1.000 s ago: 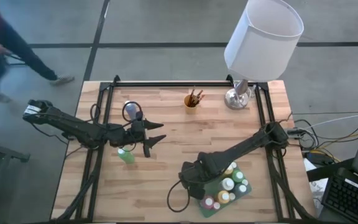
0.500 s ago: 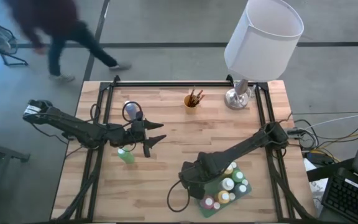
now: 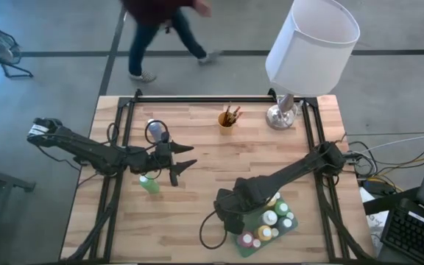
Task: Pick & Place Paint Supplies
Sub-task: Put the purple paint bottle into the green bin
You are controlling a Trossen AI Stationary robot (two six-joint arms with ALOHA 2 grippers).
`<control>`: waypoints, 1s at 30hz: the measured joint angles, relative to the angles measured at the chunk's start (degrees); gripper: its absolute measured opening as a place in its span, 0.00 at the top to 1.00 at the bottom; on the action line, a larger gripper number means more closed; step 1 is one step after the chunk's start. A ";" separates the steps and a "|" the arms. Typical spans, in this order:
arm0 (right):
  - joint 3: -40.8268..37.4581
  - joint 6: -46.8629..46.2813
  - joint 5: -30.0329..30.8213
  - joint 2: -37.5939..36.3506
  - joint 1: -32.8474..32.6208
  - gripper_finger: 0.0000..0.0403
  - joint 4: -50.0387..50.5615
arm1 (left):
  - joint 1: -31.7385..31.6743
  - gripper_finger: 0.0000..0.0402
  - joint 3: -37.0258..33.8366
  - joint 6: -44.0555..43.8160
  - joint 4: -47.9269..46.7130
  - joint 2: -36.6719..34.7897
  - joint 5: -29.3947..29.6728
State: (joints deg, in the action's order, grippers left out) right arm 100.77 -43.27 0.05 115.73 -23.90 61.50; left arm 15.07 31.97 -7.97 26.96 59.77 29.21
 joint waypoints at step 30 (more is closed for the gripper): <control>-0.06 28.90 23.81 -20.88 9.36 0.49 0.74 | -1.31 0.42 21.47 -21.82 -74.39 -7.22 22.31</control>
State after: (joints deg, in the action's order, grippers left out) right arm 100.72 -14.37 23.86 94.85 -14.54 62.24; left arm 13.76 53.44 -29.79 -47.43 52.56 51.52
